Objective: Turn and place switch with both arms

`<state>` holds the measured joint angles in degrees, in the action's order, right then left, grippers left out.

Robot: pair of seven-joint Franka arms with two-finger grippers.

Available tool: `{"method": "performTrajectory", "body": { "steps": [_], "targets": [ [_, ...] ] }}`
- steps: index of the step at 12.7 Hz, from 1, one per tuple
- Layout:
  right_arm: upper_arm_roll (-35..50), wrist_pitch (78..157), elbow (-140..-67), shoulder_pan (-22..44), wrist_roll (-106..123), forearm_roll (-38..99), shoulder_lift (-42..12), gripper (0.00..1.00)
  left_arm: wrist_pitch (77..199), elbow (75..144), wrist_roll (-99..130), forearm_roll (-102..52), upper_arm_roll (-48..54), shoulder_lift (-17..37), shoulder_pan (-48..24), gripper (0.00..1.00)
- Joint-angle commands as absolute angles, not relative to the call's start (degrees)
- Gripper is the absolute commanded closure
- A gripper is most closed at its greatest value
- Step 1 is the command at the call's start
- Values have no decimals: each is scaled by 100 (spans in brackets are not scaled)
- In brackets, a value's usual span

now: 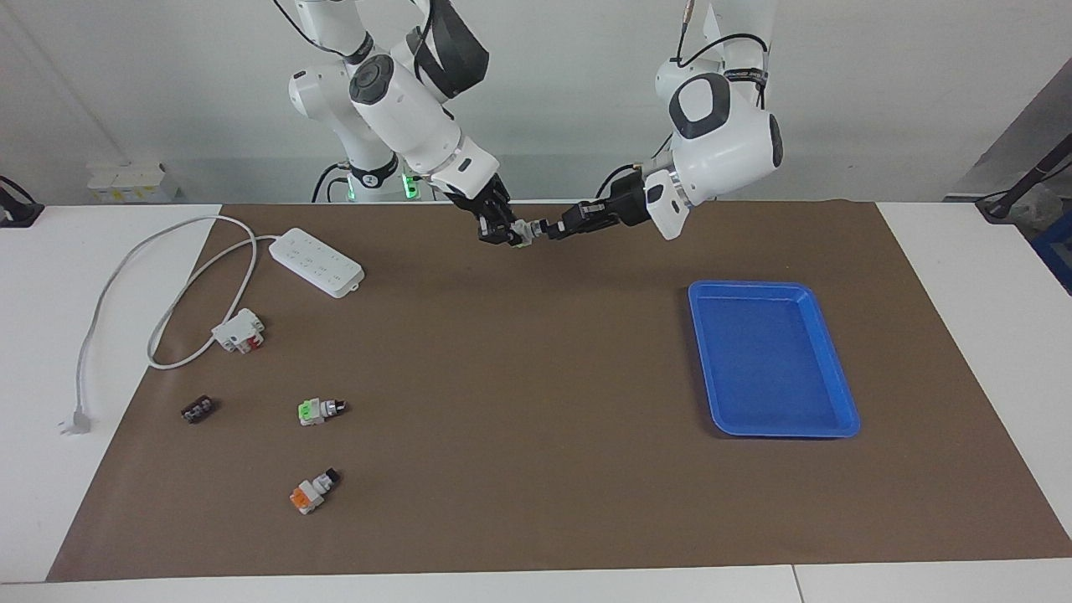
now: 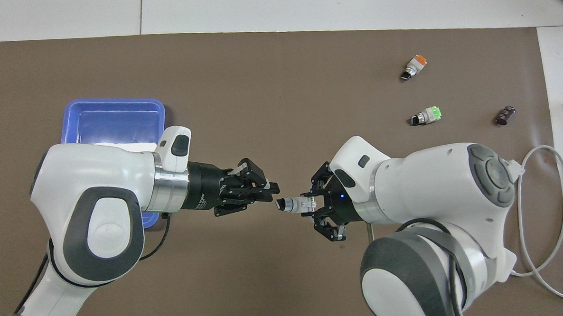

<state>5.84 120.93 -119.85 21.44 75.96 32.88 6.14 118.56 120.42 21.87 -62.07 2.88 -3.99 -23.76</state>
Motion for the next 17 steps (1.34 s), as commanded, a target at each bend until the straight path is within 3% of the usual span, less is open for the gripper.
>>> {"method": "performTrajectory", "body": {
  "steps": [1, 10, 17],
  "targets": [
    [598, 11944, -11900, 2109, 7594, 3437, 615, 100, 11839, 12348, 2267, -6284, 255, -659, -2469, 75],
    [563, 11742, -11900, 2039, 7796, 3419, 747, 100, 11847, 12375, 2619, -6284, 264, -686, -2645, 79],
    [562, 11672, -11900, 2039, 7717, 3410, 826, 100, 11813, 12322, 2873, -6293, 264, -686, -2672, 92]
  ]
}}
